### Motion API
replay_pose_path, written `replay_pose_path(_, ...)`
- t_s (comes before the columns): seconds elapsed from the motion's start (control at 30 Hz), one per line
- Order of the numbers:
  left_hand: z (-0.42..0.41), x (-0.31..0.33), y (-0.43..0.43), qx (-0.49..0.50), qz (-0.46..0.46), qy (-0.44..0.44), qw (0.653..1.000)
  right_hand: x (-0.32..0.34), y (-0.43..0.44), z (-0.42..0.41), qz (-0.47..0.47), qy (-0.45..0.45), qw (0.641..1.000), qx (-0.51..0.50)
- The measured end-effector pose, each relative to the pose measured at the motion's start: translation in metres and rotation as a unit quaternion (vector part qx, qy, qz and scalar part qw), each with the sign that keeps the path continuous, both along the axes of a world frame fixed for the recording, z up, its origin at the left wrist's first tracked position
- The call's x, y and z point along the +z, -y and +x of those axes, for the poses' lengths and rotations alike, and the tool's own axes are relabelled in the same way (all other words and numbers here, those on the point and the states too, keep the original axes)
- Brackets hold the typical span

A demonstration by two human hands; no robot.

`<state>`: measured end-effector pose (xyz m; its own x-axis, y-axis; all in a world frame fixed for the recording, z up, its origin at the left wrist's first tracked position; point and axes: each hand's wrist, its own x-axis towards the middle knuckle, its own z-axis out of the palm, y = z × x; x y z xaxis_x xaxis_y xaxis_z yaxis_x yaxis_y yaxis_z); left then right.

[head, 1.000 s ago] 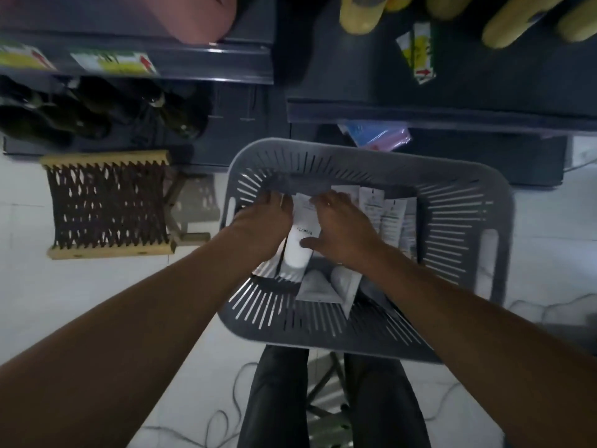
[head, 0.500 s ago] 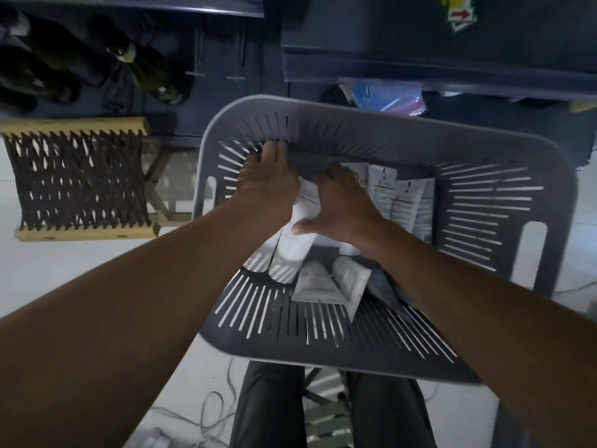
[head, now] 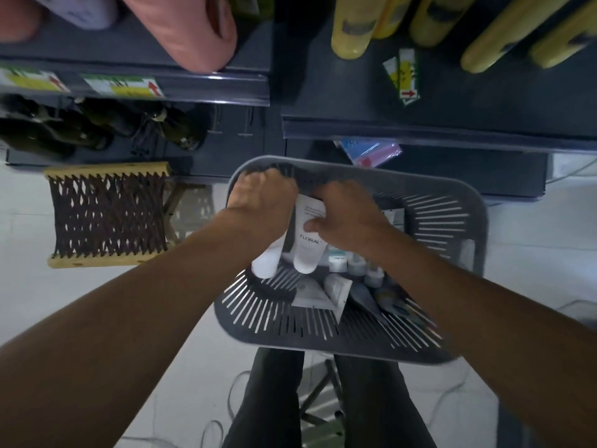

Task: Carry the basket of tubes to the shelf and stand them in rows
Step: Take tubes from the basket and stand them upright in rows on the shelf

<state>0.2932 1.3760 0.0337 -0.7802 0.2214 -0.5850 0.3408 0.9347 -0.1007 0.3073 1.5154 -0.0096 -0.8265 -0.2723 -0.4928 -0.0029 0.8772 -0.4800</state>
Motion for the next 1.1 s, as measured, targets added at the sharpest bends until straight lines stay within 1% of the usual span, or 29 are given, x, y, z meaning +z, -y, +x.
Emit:
replay_pose_path(0.23,-0.016,0.107,-0.002,-0.004,0.040,-0.081,0.996,0.134,-0.022,-0.028,0.049,-0.094,0.993,0.058)
replay_pose_path(0.43,-0.024,0.210,-0.008,-0.006,0.093,-0.162,0.982,0.248,-0.048,-0.031,0.051,-0.169,0.981,0.077)
replay_pose_path(0.57,-0.031,0.277,-0.011,0.008,0.128,-0.199,0.972,0.315,-0.068,-0.029,0.044,-0.213,0.973,0.081)
replay_pose_path(0.73,-0.040,0.353,-0.025,0.004,0.145,-0.246,0.958,0.391,-0.096,-0.031,0.041,-0.275,0.957,0.079)
replay_pose_path(0.87,-0.055,0.414,-0.034,0.010,0.163,-0.278,0.947,0.447,-0.118,-0.043,0.014,-0.292,0.954,0.061)
replay_pose_path(1.0,-0.072,0.464,-0.048,0.016,0.177,-0.317,0.932,0.488,-0.137,-0.063,0.021,-0.337,0.939,0.061)
replay_pose_path(1.1,-0.086,0.487,-0.058,0.020,0.206,-0.348,0.914,0.512,-0.144,-0.083,0.028,-0.370,0.926,0.064)
